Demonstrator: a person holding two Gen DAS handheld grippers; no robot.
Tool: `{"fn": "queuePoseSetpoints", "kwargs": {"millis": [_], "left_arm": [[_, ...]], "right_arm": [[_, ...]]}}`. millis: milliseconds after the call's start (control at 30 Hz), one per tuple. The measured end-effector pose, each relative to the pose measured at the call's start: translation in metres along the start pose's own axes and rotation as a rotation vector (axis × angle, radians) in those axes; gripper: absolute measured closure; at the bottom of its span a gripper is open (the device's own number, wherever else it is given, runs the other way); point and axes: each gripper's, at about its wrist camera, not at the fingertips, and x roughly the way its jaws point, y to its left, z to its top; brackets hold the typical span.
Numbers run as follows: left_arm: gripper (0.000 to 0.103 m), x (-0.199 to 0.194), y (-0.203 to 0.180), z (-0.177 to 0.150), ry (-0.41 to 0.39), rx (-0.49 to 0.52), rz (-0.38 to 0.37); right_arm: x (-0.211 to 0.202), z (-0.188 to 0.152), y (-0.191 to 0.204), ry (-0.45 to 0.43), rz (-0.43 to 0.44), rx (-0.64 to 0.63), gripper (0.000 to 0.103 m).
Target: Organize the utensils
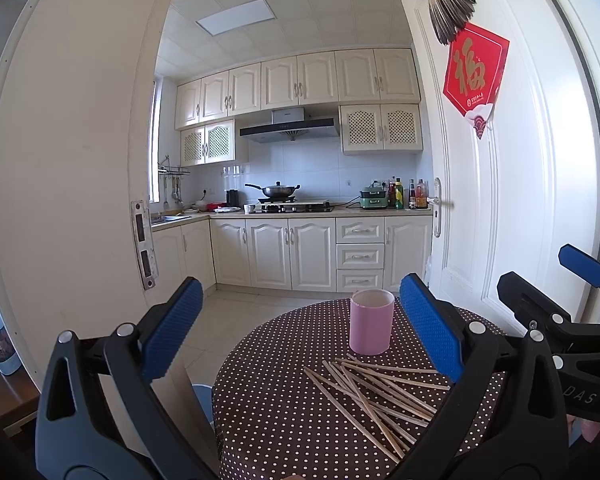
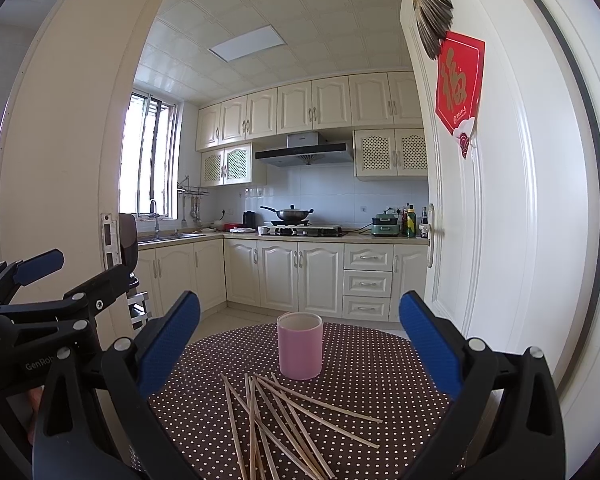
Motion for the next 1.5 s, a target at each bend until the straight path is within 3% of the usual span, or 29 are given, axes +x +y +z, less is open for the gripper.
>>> {"fn": "queuePoseSetpoints", "kwargs": {"millis": [200, 367, 600, 800, 1000, 1100, 1267, 1367, 1433, 1500], "left_arm": [[0.006, 0.005, -0.003, -0.004, 0.016, 0.002, -0.004], [0.006, 0.013, -0.007, -0.007, 0.039, 0.009, 0.002], [0.006, 0.036, -0.014, -0.018, 0.125, 0.034, 0.021], [0.006, 0.074, -0.015, -0.037, 0.282, 0.023, -0.031], [0.006, 0.128, -0.012, -0.067, 0.540, -0.051, -0.158], [0.007, 0.148, -0.018, -0.080, 0.638, -0.036, -0.176], [0.028, 0.183, -0.027, -0.102, 0.801, -0.077, -0.226], [0.038, 0.200, -0.031, -0.115, 0.895, -0.123, -0.268], [0.053, 0.209, -0.035, -0.123, 0.940, -0.118, -0.267], [0.060, 0.218, -0.039, -0.128, 0.977, -0.132, -0.286]], "right_arm": [[0.004, -0.001, -0.004, 0.016, -0.040, 0.003, 0.007], [0.012, -0.007, -0.009, 0.049, -0.016, 0.021, 0.007], [0.033, -0.018, -0.014, 0.140, -0.003, 0.021, 0.007], [0.057, -0.035, -0.022, 0.241, 0.010, 0.022, 0.007], [0.092, -0.057, -0.035, 0.386, -0.037, -0.040, 0.007], [0.108, -0.068, -0.042, 0.469, -0.048, -0.047, 0.007], [0.134, -0.088, -0.053, 0.611, -0.014, -0.032, 0.010], [0.142, -0.094, -0.053, 0.656, 0.008, -0.036, 0.023], [0.149, -0.098, -0.055, 0.695, 0.035, -0.012, 0.029], [0.154, -0.101, -0.055, 0.719, 0.058, -0.008, 0.032]]}}
